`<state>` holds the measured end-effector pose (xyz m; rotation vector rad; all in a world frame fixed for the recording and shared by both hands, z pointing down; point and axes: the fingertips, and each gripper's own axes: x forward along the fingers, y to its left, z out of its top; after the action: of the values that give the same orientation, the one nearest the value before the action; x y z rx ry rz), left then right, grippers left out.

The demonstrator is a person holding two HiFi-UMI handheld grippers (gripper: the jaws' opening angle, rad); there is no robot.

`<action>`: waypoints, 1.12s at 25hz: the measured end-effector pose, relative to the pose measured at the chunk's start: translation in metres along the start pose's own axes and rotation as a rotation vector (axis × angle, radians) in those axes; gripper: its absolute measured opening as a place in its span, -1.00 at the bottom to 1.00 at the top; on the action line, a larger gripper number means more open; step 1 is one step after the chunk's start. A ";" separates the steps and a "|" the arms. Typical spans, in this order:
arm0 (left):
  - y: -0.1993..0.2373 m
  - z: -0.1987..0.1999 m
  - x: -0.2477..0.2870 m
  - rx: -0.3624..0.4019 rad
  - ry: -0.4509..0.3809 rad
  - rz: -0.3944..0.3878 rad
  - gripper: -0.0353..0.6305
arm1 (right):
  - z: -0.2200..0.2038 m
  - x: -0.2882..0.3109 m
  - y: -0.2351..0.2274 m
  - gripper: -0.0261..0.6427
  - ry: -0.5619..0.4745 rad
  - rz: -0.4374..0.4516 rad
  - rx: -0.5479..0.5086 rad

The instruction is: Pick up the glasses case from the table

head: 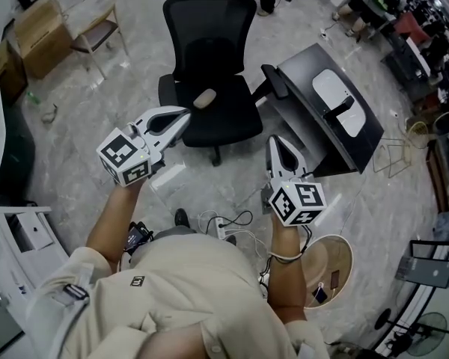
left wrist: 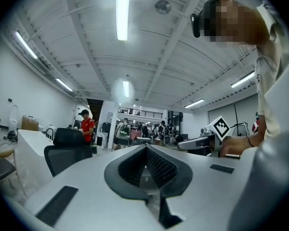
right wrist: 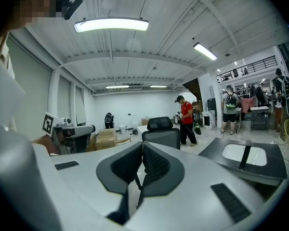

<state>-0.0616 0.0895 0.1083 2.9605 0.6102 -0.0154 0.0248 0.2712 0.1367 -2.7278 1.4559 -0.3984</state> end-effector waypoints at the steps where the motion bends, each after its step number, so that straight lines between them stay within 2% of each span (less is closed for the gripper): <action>1: 0.007 0.001 -0.003 -0.002 -0.004 0.000 -0.85 | 0.001 0.005 0.004 -0.85 0.001 -0.001 -0.004; 10: 0.056 0.009 -0.042 -0.021 -0.039 0.033 -0.85 | 0.012 0.048 0.048 -0.85 0.016 0.022 -0.043; 17: 0.079 0.007 -0.050 -0.038 -0.044 0.079 -0.85 | 0.016 0.078 0.046 -0.85 0.035 0.048 -0.052; 22: 0.101 0.012 -0.066 -0.042 -0.036 0.156 -0.85 | 0.026 0.112 0.049 -0.85 0.040 0.104 -0.051; 28: 0.133 0.015 -0.077 -0.009 -0.024 0.265 -0.85 | 0.031 0.165 0.038 -0.85 0.031 0.181 -0.049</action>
<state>-0.0793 -0.0636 0.1111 3.0012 0.2105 -0.0245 0.0892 0.1114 0.1369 -2.6069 1.7243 -0.4037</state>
